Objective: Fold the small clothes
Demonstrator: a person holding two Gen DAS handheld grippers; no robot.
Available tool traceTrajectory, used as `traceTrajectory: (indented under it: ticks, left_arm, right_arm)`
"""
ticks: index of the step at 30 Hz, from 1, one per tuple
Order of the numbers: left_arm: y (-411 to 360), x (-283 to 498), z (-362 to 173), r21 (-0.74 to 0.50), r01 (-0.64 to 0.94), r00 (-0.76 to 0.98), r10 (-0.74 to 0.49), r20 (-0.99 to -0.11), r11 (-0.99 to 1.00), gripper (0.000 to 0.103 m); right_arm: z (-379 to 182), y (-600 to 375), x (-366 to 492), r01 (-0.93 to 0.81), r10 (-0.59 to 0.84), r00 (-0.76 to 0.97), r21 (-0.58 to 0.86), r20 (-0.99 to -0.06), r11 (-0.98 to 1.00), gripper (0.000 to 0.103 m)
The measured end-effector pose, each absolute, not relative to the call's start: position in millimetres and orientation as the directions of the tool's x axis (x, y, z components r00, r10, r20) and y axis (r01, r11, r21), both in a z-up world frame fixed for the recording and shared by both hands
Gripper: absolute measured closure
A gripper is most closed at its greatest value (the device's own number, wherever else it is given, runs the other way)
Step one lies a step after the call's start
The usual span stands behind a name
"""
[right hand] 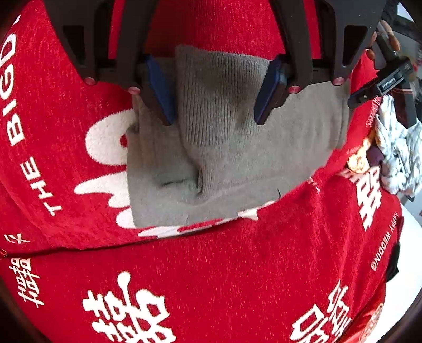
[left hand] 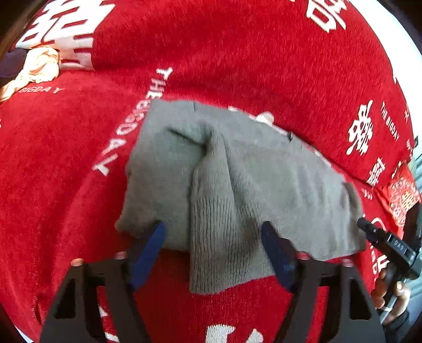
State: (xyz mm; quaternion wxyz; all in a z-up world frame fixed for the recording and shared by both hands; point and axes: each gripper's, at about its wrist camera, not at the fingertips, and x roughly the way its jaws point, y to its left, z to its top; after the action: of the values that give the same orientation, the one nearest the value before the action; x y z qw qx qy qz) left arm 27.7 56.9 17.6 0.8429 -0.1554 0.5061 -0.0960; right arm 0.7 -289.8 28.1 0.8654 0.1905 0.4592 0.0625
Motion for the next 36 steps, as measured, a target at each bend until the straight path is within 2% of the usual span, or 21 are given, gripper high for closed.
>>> traceTrajectory:
  ticks: [1, 2, 3, 4, 5, 8, 19, 25, 29, 32, 36]
  left_arm:
    - [55, 29, 16, -0.350, -0.001, 0.475, -0.308, -0.824, 0.937, 0.035]
    - [53, 29, 17, -0.348, 0.000, 0.482, -0.305, -0.822, 0.938, 0.037]
    - [51, 29, 17, -0.348, 0.007, 0.479, -0.308, -0.822, 0.938, 0.059]
    - [48, 30, 17, -0.343, 0.016, 0.466, -0.311, -0.828, 0.939, 0.072]
    - [46, 32, 17, -0.337, 0.024, 0.448, -0.311, -0.838, 0.941, 0.084]
    - [46, 30, 21, -0.337, 0.030, 0.447, -0.314, -0.837, 0.941, 0.092]
    - [58, 35, 64, -0.411, 0.033, 0.530, -0.364, -0.766, 0.911, 0.092]
    - [69, 62, 80, -0.424, -0.014, 0.570, -0.342, -0.747, 0.905, 0.092]
    - [72, 82, 88, -0.424, -0.047, 0.599, -0.315, -0.737, 0.904, 0.092]
    - [71, 98, 89, -0.427, -0.077, 0.612, -0.295, -0.734, 0.901, 0.092]
    - [66, 111, 82, -0.425, -0.083, 0.602, -0.294, -0.742, 0.901, 0.092]
  right_arm:
    - [26, -289, 1, 0.065, 0.288, 0.566, 0.390, -0.773, 0.919, 0.045]
    - [25, -289, 1, 0.064, 0.290, 0.564, 0.391, -0.773, 0.918, 0.053]
    - [24, -288, 1, 0.057, 0.294, 0.560, 0.390, -0.775, 0.919, 0.066]
    - [24, -287, 1, 0.048, 0.300, 0.553, 0.389, -0.777, 0.920, 0.072]
    - [23, -286, 1, 0.035, 0.309, 0.544, 0.389, -0.780, 0.921, 0.084]
    - [28, -283, -3, 0.013, 0.315, 0.555, 0.387, -0.770, 0.922, 0.088]
    - [64, -299, -1, -0.011, 0.427, 0.619, 0.536, -0.660, 0.844, 0.088]
    - [80, -313, 17, 0.020, 0.459, 0.657, 0.622, -0.598, 0.783, 0.088]
    - [92, -319, 34, 0.043, 0.445, 0.693, 0.648, -0.568, 0.760, 0.089]
    - [100, -325, 45, 0.071, 0.408, 0.733, 0.657, -0.545, 0.751, 0.092]
    - [97, -322, 63, 0.097, 0.382, 0.719, 0.629, -0.580, 0.772, 0.093]
